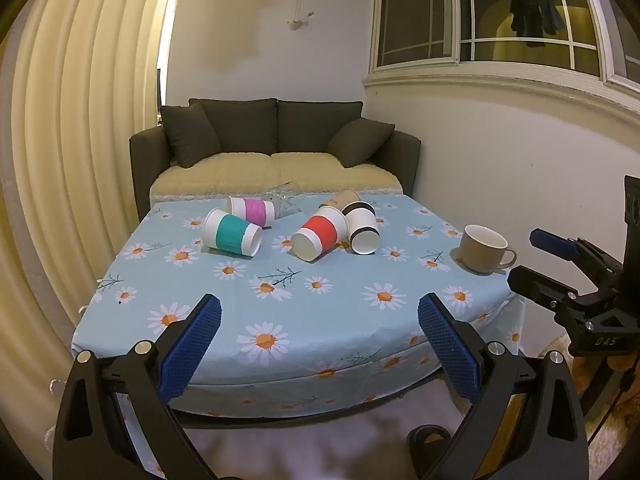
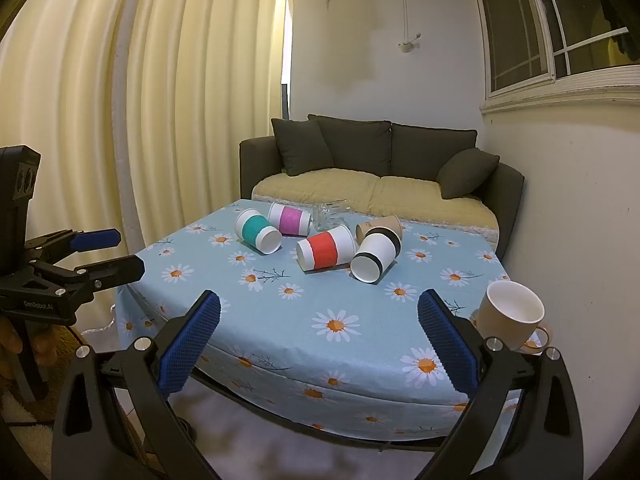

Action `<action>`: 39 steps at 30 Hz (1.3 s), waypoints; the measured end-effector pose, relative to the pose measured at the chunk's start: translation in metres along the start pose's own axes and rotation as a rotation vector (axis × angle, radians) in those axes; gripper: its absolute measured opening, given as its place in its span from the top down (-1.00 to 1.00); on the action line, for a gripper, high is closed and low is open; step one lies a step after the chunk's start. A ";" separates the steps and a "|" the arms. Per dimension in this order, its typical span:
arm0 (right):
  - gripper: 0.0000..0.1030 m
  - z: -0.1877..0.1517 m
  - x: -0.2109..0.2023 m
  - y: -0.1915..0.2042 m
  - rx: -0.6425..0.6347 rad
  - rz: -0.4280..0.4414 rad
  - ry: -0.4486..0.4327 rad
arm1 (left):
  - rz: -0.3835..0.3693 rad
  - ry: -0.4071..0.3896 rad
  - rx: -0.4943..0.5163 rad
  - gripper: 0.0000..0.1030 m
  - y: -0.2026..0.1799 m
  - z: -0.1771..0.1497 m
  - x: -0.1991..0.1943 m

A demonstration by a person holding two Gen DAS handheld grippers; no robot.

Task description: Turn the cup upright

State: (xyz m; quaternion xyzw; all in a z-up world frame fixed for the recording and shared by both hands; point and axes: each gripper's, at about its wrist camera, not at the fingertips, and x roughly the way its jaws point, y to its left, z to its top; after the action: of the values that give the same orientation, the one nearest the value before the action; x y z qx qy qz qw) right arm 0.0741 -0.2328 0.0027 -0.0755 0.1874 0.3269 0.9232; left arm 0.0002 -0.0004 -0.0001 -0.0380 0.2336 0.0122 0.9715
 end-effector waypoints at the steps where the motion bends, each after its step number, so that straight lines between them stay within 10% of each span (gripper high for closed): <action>1: -0.90 0.000 0.000 0.000 0.000 0.000 0.001 | 0.001 -0.001 0.000 -0.87 0.000 0.000 0.000; 39: -0.90 -0.001 0.001 -0.001 0.000 0.000 0.006 | -0.004 0.001 -0.006 -0.87 0.003 -0.002 0.002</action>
State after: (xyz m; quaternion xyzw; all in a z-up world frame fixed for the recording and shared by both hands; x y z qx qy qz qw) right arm 0.0746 -0.2331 0.0010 -0.0767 0.1902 0.3267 0.9226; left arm 0.0007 0.0021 -0.0027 -0.0411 0.2342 0.0109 0.9713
